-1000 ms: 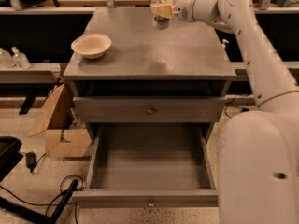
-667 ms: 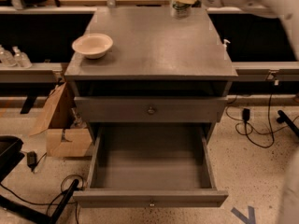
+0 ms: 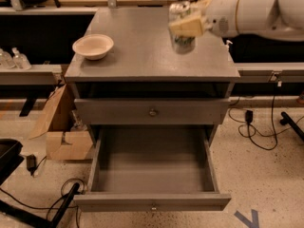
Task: Place 7up can into middle drawer
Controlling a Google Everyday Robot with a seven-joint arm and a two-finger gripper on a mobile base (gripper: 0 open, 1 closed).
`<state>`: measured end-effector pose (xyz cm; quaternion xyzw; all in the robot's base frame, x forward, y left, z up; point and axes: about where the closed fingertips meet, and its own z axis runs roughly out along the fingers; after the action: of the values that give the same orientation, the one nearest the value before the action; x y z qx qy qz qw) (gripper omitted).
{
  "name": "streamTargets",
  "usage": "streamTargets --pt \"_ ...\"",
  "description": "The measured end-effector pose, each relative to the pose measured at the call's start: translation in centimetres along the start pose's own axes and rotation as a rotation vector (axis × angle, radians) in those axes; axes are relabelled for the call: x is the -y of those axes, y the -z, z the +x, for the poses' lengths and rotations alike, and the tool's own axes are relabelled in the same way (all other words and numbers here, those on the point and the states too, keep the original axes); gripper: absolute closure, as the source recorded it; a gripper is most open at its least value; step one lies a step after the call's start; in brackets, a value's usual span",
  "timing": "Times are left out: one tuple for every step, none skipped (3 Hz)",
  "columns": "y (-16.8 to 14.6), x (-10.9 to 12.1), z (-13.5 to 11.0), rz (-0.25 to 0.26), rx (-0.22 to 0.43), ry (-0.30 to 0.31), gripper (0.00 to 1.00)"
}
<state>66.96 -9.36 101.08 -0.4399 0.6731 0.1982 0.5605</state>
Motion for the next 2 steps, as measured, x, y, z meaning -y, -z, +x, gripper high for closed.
streamTargets --pt "-2.1 -5.9 4.4 -0.151 0.013 -0.036 1.00" --pt "-6.3 -11.9 7.8 -0.323 0.103 -0.056 1.00"
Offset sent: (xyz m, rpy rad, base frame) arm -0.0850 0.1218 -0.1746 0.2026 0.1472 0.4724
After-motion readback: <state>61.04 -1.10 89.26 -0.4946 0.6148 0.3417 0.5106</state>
